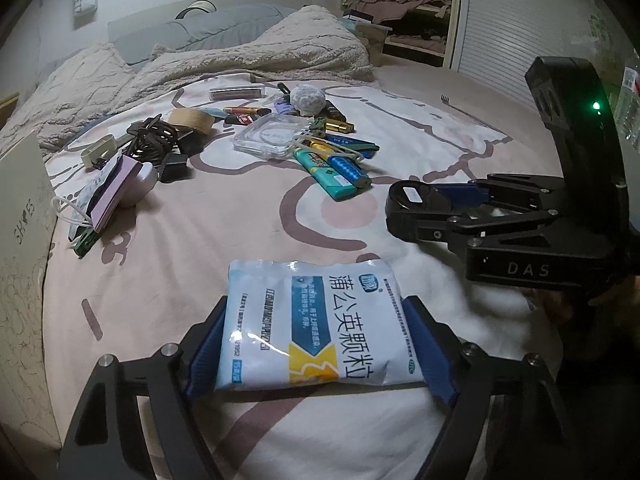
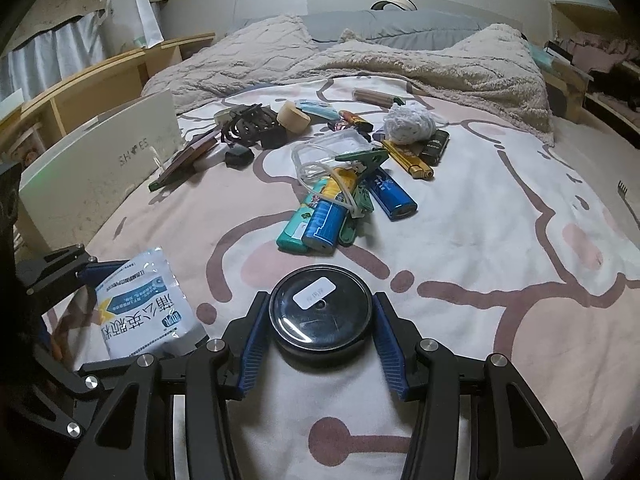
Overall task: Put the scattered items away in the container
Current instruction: 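Close the left gripper on the white packet and lift it while the right gripper holds the tin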
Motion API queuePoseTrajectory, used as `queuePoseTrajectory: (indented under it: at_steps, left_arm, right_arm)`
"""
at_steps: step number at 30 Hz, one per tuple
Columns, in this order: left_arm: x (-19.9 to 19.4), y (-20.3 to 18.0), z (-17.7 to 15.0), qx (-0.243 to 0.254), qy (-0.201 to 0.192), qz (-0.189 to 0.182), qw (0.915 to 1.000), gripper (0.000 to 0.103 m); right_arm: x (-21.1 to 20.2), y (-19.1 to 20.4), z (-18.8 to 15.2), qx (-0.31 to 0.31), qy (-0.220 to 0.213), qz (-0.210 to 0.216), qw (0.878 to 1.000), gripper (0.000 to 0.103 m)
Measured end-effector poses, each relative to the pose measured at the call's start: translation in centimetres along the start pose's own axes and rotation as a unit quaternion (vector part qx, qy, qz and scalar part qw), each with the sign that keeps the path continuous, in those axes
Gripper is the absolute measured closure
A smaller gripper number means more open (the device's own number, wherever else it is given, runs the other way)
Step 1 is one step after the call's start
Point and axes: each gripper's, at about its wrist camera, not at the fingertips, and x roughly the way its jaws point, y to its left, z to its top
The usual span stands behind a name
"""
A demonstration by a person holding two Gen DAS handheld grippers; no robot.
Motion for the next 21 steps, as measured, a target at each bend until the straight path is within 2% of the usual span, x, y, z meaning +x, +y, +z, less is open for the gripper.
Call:
queuePoseTrajectory:
  at_steps: [2,5,8,13,16,21]
  left_arm:
    - [0.0,-0.1,0.0,0.002,-0.001,0.005,1.0000,0.017]
    - [-0.1,-0.3,-0.1,0.010,-0.003,0.033,0.9994,0.006]
    - [-0.2,-0.6,-0.1,0.028,-0.010,0.052,0.9982,0.004]
    - [-0.2,-1.3,-0.2,0.056,-0.018,0.064,0.9962,0.004]
    - [0.0,-1.0,-0.1,0.046,-0.008,0.047,0.9978,0.012]
    - [0.0,-0.5,0.1,0.017,-0.003,0.032,0.9994,0.016]
  right_arm:
    - [0.0,0.0,0.0,0.000,0.001,0.000,1.000,0.052]
    - [0.0,0.0,0.0,-0.001,0.001,0.000,1.000,0.052]
    - [0.0,-0.1,0.0,0.001,0.001,0.002,1.000,0.052]
    - [0.1,-0.1,0.0,0.003,0.001,0.005,1.000,0.052]
    - [0.1,-0.1,-0.1,0.002,0.001,0.004,1.000,0.052]
    - [0.1,-0.2,-0.1,0.008,-0.001,0.009,1.000,0.052]
